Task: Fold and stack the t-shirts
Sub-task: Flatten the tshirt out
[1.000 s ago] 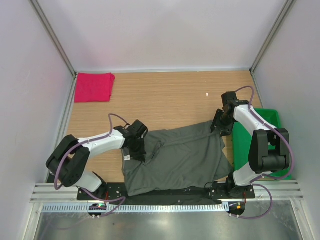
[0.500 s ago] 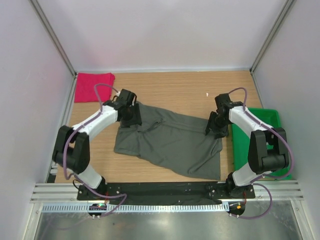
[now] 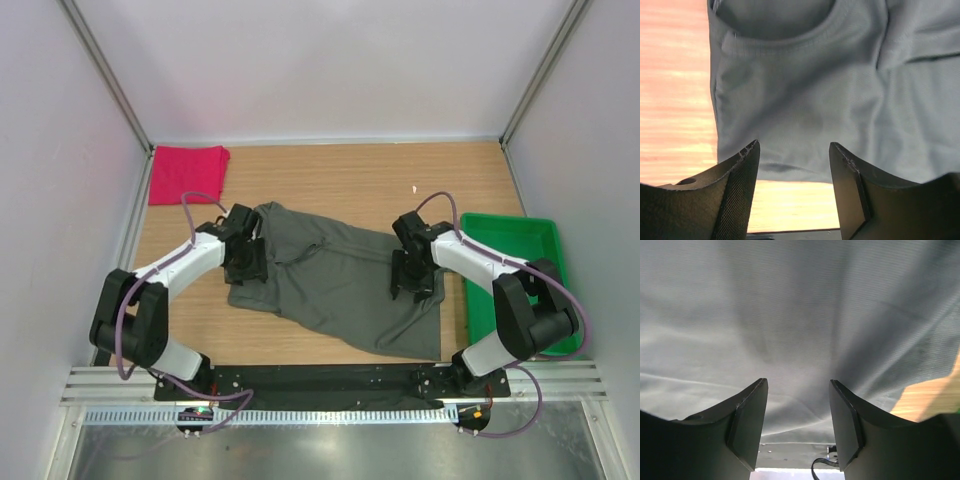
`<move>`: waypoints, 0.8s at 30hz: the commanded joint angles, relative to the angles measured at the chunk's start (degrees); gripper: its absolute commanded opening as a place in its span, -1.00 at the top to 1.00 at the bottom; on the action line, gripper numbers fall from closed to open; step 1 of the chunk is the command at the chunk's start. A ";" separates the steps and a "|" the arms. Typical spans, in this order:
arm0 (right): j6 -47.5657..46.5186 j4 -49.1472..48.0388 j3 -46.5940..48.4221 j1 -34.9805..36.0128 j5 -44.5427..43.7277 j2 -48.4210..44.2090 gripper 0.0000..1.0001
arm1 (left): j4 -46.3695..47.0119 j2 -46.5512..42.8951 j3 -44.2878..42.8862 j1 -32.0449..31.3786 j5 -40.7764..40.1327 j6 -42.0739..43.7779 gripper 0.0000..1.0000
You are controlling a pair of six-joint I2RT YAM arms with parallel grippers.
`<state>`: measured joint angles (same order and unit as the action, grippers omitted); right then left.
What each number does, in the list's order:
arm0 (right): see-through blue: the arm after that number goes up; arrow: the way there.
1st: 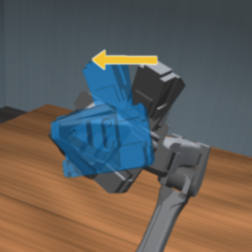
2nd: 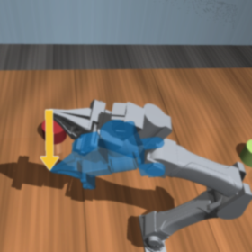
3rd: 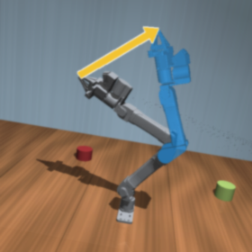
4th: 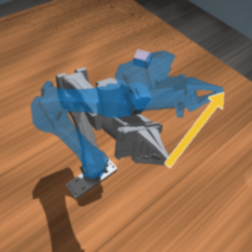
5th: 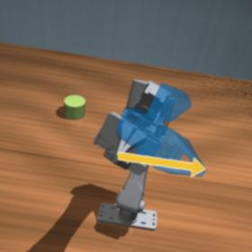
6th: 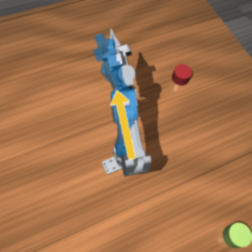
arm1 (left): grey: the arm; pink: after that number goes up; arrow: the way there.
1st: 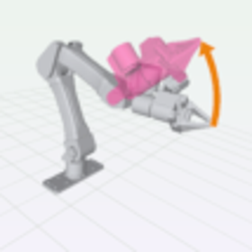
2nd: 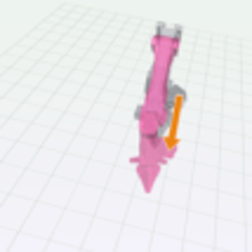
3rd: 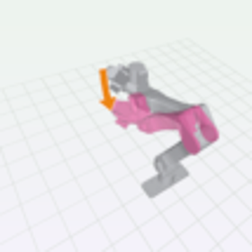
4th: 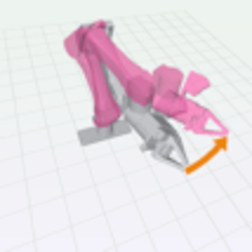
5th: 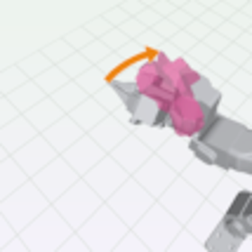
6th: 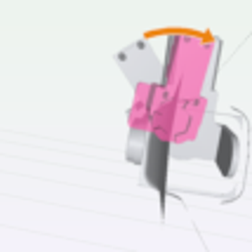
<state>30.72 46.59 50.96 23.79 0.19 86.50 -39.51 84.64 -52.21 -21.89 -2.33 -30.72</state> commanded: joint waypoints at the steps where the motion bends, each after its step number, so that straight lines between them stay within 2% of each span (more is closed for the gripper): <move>1: 0.92 -0.18 -0.07 0.82 -3.52 -0.11 -0.15 | 1.89 3.85 -4.47 0.80 -0.66 4.17 -0.17; 4: 0.92 -0.53 -1.21 2.05 -3.88 0.60 -0.14 | 2.06 8.41 -5.71 0.88 0.48 5.05 -0.09; 7: 2.15 -3.51 -3.84 2.57 -4.93 1.04 -0.13 | 4.25 10.62 -4.75 0.97 1.45 5.41 0.17; 8: 2.50 -4.57 -4.46 2.66 -5.37 1.65 -0.12 | 4.70 11.07 -4.49 1.06 1.62 5.49 0.35; 10: 3.03 -5.36 -4.55 3.27 -6.60 1.92 -0.09 | 5.49 11.95 -4.31 1.06 1.98 5.67 0.40; 13: 3.03 -6.24 -4.38 3.37 -8.71 2.18 -0.04 | 5.67 12.04 -4.31 1.23 3.54 5.67 0.58; 16: 2.94 -6.77 -4.03 3.37 -10.20 2.53 0.12 | 5.23 10.46 -4.05 1.41 3.47 5.50 0.84; 17: 3.03 -7.03 -3.85 3.37 -10.99 2.53 0.27 | 5.06 9.06 -3.96 1.41 3.21 5.32 0.98; 19: 3.20 -6.95 -3.76 3.37 -11.61 1.92 0.53 | 3.66 7.04 -4.04 1.50 2.68 5.06 1.00; 20: 3.29 -6.95 -3.85 3.37 -11.87 1.40 0.86 | 3.13 5.98 -3.96 1.50 2.68 4.97 1.00; 21: 3.29 -6.60 -3.85 3.28 -12.31 -0.17 0.97 | 2.60 3.28 -3.96 1.50 1.11 4.71 1.00; 24: 3.47 -3.53 -3.24 3.37 -13.37 -4.22 0.97 | -0.47 -2.78 -4.40 1.50 -0.48 4.53 1.00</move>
<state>33.63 42.26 47.31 27.27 -7.73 86.52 -37.74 89.58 -55.92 -20.84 -0.36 -26.35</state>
